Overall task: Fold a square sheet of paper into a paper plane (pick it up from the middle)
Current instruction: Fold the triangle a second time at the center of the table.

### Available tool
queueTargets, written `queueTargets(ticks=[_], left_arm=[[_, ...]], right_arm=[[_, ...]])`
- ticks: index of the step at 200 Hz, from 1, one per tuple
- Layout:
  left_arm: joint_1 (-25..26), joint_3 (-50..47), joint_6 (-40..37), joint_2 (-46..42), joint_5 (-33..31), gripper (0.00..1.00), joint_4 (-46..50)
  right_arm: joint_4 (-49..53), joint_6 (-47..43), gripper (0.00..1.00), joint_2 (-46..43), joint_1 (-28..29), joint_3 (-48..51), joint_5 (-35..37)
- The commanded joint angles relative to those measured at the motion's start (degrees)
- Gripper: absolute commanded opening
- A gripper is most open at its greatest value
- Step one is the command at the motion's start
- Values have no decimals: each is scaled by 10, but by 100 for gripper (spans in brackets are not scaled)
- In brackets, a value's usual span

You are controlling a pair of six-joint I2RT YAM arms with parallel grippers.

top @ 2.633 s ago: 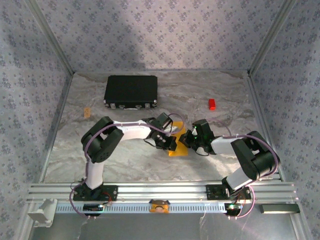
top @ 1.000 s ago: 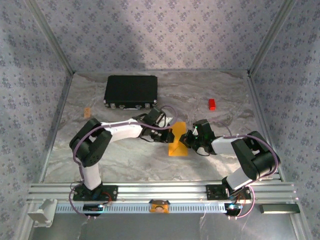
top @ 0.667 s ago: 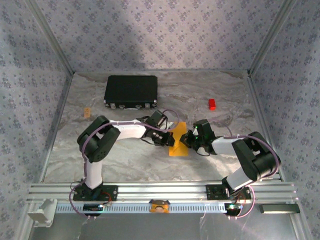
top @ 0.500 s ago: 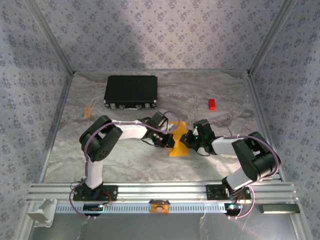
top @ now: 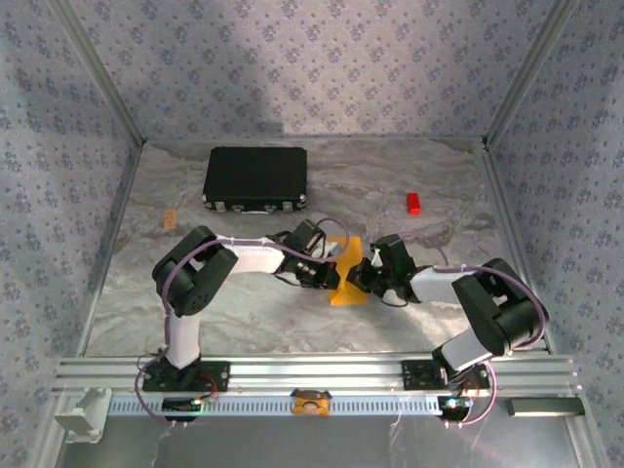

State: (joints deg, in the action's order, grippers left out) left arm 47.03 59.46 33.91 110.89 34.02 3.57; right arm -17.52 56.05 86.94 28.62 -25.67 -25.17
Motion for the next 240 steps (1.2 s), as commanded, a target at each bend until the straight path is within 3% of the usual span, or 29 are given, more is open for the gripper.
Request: queueTargets(ticks=[1,99,148,188,240], left_arm=[[4,-19,-15,15,-45,0,64],[1,-19,-27,16,-56,0,86],[-7,-19,-42,13,-57,0,94],[-13,-13,-52,10,-51,0,101],[-14,5,-61,7,-32,0,109]], right_arm=[[17,-12,2,23,-7,0,11],[-25,-35,3,22,-130,4,-49],[45,-54,4,-56,-85,-11,-22],[21,-40,3,-15,-47,-7,-23],[-1,-32,0,19,-71,10,-19]])
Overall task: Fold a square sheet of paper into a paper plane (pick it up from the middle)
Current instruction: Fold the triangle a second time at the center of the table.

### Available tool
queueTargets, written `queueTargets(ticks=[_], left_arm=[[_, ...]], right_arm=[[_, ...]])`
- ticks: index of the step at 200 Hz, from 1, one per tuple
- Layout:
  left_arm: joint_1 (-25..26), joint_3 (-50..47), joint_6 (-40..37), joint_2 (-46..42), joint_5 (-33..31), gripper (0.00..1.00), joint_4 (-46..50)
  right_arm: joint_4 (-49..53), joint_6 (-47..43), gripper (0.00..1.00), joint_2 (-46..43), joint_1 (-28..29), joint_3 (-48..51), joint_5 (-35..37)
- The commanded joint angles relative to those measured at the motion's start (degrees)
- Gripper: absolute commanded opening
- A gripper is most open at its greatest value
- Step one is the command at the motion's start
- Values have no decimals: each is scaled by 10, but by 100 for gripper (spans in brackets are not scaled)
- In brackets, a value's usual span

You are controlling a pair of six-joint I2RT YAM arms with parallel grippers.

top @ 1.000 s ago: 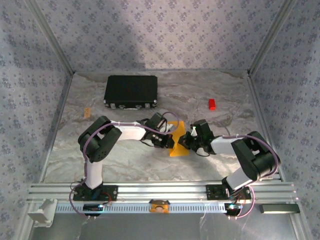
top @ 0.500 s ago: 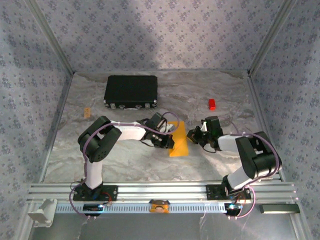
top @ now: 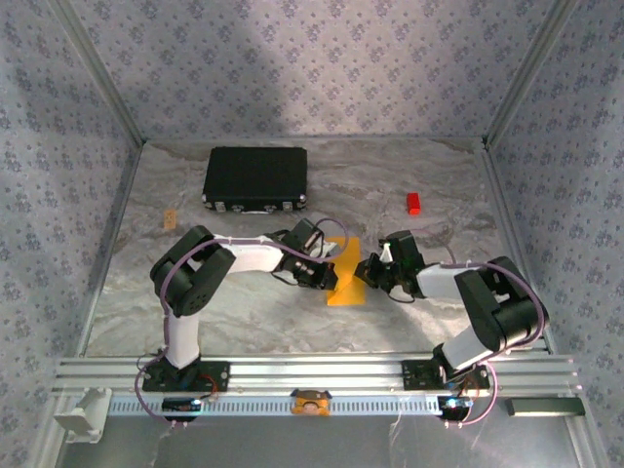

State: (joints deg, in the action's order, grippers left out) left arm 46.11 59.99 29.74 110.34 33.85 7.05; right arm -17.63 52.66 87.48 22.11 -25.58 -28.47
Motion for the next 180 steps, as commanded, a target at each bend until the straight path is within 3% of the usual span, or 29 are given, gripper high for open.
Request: queueTargets(ticks=[1,71,124,180], left_arm=[[-5,1,-20,11,-31,0,75],[3,55,12,-39,-6,3,80],[37,94,13,21,14,3,79],[33,28,37,27,-14,2,52]], right_arm=[[0,2,0,13,-5,9,15],[11,15,0,4,-6,27,31],[7,19,0,2,-6,33,37],[5,18,0,2,-6,39,38]])
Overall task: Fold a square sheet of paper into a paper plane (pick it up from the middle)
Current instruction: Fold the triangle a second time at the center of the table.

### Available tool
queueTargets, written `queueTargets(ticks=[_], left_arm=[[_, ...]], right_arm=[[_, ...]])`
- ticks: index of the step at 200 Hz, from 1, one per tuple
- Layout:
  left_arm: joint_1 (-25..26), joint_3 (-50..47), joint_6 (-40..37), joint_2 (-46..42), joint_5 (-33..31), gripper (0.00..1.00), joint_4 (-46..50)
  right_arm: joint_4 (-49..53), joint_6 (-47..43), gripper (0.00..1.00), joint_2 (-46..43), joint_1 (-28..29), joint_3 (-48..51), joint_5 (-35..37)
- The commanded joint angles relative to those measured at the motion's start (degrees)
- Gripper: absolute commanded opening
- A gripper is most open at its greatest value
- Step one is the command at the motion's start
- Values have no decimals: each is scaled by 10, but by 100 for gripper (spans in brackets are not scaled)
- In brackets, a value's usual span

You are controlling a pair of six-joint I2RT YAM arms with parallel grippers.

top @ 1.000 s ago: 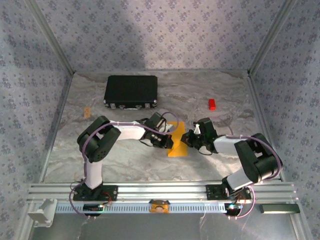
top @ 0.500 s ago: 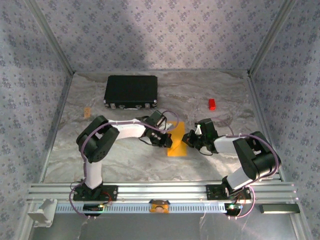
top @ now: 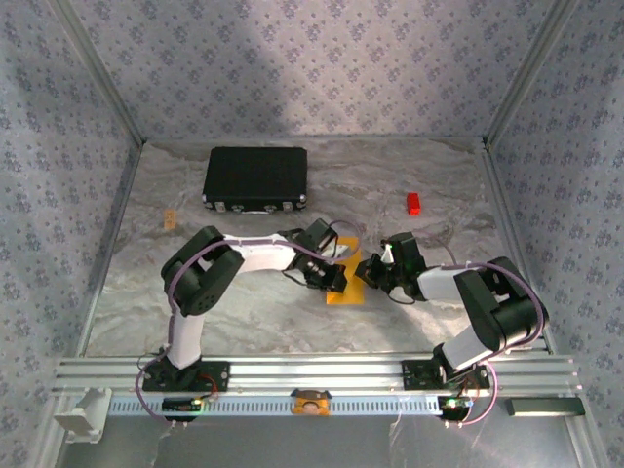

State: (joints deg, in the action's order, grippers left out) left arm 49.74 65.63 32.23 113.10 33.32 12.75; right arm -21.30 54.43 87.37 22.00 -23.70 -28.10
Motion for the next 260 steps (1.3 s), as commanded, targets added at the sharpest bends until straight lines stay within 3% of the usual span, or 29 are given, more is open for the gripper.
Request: queueTargets(ticks=[1,94,143,209,260], left_arm=[[-4,-29,13,-1,-9,1,-5],[-6,-52,15,-19,18,2,-43],[-11,-53,16,-19,22,1,-50],[-19,-35,21,-61,34,6,-57],[-32,-21,23,-11,39,8,-57]], right_arm=[[42,0,0,4,-5,20,35],[61,-31,2,-44,17,-23,10],[42,-18,2,-4,50,-26,16],[16,1,0,38,22,9,21],[27,-5,0,38,21,3,21]])
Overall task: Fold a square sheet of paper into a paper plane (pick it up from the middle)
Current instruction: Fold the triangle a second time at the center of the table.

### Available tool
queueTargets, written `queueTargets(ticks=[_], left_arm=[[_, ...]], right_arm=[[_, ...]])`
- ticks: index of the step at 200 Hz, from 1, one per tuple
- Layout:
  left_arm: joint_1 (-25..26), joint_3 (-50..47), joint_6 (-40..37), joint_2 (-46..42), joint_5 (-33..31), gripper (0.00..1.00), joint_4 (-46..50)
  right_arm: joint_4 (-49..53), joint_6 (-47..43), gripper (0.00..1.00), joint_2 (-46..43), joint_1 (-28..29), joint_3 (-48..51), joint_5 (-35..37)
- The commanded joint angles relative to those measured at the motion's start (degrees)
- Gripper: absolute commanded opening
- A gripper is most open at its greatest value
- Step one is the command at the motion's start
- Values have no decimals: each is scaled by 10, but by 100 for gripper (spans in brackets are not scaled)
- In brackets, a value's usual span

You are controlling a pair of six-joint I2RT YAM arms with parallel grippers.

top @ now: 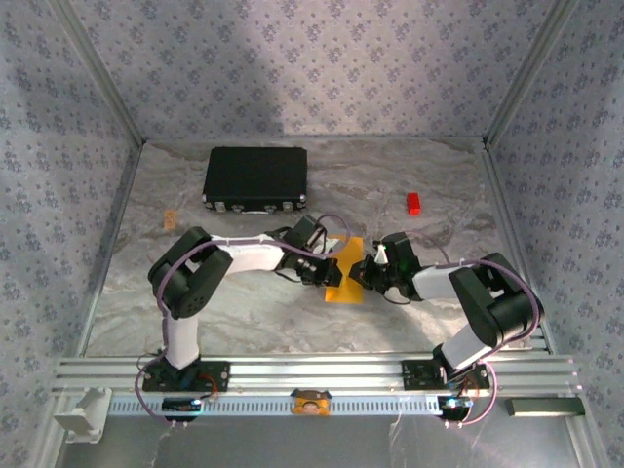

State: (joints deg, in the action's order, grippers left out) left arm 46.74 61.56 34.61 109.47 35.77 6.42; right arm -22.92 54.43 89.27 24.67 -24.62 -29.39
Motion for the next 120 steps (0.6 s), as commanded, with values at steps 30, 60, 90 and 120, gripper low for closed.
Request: queueTargets(ticks=[30,60,90,120], left_arm=[[-2,2,-3,33,7,8,15],[-2,-20,-15,18,-11,8,35],[0,-42,-19,-2,-6,8,32],[1,-55,-45,-27,-14,9,63]], right_arm=[[43,-6,0,19,-7,13,35],[44,-5,0,20,-8,12,36],[46,-6,0,22,-9,11,36],[48,-6,0,21,-11,11,35]])
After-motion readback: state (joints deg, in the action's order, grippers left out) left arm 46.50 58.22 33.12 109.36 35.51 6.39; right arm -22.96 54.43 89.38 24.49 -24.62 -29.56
